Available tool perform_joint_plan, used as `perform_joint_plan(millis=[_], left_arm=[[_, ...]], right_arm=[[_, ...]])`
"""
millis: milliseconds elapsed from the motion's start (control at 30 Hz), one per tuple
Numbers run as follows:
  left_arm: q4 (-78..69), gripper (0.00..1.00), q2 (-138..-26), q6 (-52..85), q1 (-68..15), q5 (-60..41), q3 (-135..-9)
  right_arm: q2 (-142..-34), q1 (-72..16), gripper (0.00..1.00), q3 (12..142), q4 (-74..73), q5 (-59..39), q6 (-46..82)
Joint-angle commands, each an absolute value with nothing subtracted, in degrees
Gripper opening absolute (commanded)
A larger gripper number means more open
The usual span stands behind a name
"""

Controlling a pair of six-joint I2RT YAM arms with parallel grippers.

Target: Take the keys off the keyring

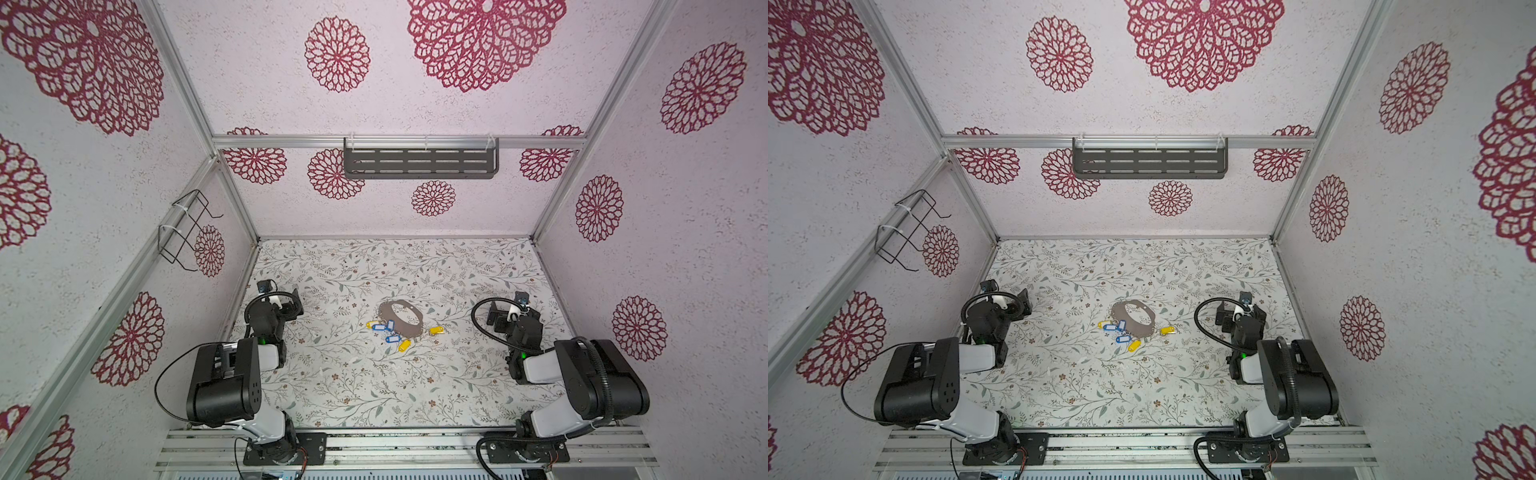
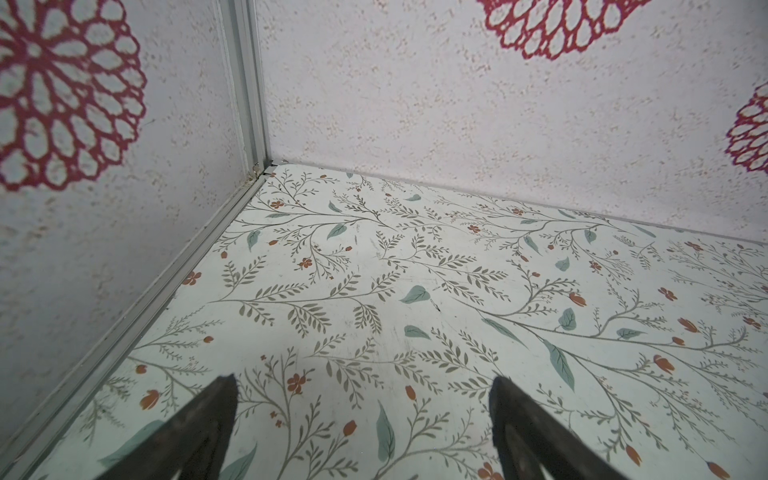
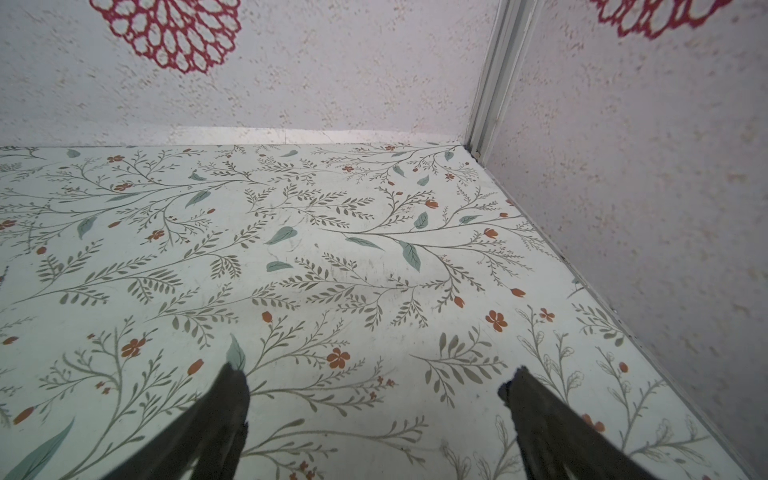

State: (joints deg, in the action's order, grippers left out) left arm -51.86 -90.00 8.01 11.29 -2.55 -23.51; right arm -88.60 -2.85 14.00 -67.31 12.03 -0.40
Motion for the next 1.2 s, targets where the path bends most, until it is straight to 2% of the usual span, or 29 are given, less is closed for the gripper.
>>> perform_joint_plan(millis=[0,333,500,667,733,800,867,933,1033,1167], left_arm=[[-53.2,0.97,-89.3,7.9,11.2,-3.2,-23.0],[-52.0,0.97,-89.3,7.5,10.3,-1.2,-23.6],[-45.1,0.97,-86.3,4.3,8.0,-1.8,-25.7],[-27.2,0.97,-81.0,5.8,5.8,3.2,-32.6],[-24.4,0.97,-79.2,6.9,5.4,3.0,-33.4],[-25.2,0.97,-76.9,6.4,4.4,4.6,-32.2],[-26.7,0.97,-74.2,6.1,3.1,6.7,-30.4],[-27.9,0.97,-72.3,6.4,2.4,8.1,-29.3],[-25.5,0.97,-71.1,10.9,2.5,5.6,-30.5],[-12.4,0.97,-71.4,12.9,0.6,0.1,-37.5]], right_arm=[[-88.1,-3.7,0.99,13.4,-71.4,15.2,-0.4],[-85.1,-6.9,0.99,10.8,-74.9,24.5,-1.3],[-80.3,-14.7,0.99,16.0,-63.3,33.6,-7.9],[-78.0,-22.9,0.99,17.0,-64.2,41.2,-14.8],[-76.5,-27.0,0.99,18.4,-63.6,45.4,-13.4],[-73.3,-32.4,0.99,24.4,-53.1,48.6,-10.6],[-70.4,-35.1,0.99,34.2,-31.6,41.4,-3.5],[-70.9,-34.7,0.99,41.1,-18.5,31.8,4.6],[-75.5,-34.6,0.99,41.9,-17.1,24.7,9.7],[-83.3,-34.1,0.99,43.8,-11.8,24.1,14.5]])
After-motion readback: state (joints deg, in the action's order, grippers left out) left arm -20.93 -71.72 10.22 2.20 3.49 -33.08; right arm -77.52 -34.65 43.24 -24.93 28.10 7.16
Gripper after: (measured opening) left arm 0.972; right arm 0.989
